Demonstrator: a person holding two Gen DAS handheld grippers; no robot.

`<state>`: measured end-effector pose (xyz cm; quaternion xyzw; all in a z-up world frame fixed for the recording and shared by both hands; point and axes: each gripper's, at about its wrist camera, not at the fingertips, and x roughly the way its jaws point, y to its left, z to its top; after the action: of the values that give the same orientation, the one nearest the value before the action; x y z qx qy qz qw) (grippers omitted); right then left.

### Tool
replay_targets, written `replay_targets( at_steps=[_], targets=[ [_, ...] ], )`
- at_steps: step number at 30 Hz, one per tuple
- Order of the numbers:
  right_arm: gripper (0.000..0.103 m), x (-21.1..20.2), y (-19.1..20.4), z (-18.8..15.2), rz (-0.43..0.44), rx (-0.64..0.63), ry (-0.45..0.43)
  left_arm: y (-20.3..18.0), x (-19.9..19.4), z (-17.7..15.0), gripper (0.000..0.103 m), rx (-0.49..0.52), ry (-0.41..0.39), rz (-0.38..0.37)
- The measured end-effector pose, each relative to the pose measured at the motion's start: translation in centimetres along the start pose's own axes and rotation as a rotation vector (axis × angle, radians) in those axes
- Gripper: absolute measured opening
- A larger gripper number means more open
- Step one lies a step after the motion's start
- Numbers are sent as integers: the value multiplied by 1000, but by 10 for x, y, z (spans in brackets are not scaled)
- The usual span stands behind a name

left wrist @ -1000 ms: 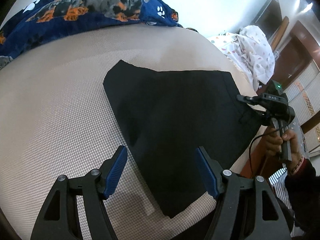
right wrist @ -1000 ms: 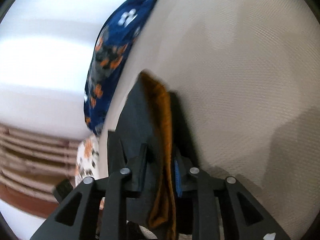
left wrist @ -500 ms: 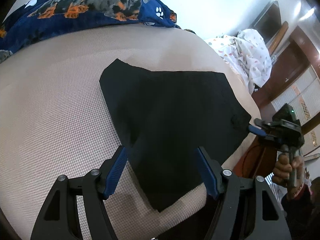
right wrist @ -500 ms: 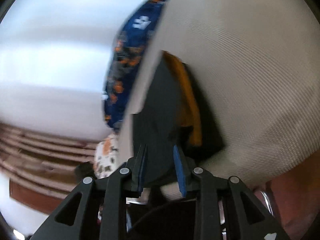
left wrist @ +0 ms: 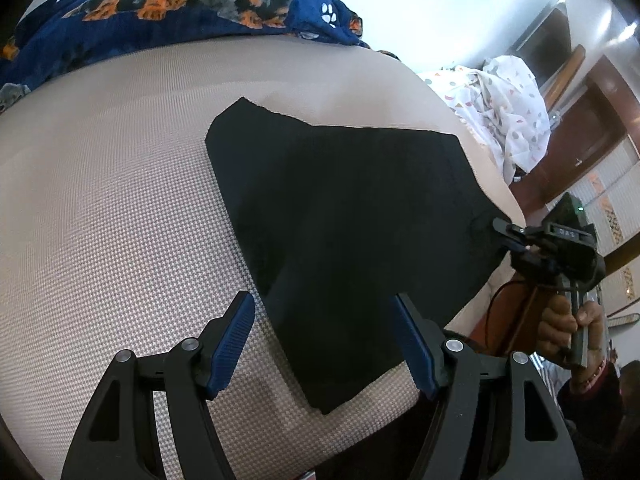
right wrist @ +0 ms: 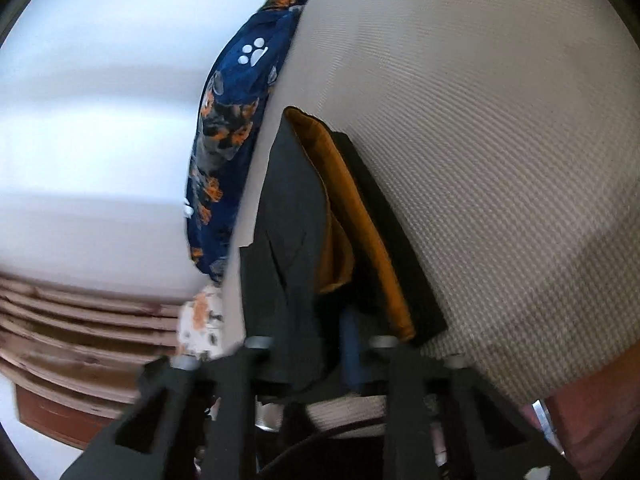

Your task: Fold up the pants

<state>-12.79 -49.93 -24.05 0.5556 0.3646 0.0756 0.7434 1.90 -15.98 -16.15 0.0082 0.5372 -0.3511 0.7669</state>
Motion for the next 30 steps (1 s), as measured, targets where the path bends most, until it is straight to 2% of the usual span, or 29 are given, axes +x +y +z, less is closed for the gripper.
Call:
replay_targets(
  at_steps=[2, 4, 7, 11, 14, 22, 24, 30],
  targets=[
    [9, -7, 9, -4, 5, -26, -34, 1, -2, 2, 70, -7, -2, 0],
    [9, -21, 19, -11, 59, -22, -54, 0, -7, 3, 70, -7, -17, -5],
    [9, -38, 33, -22, 76, -44, -61, -2, -11, 4, 71, 4, -32, -10],
    [9, -31, -3, -24, 33, 50, -26, -2, -1, 0, 72, 6, -2, -9],
    [7, -21, -37, -28, 52, 162, -7, 0, 10, -5, 72, 4, 30, 3],
    [5, -18, -59, -30, 129, 278, 7, 0, 30, -9, 72, -15, 76, 9],
    [5, -19, -54, -31, 102, 263, 6, 0, 32, -10, 72, -16, 76, 8],
    [17, -32, -31, -22, -3, 181, 9, 0, 34, -12, 74, -21, 71, 2]
  ],
)
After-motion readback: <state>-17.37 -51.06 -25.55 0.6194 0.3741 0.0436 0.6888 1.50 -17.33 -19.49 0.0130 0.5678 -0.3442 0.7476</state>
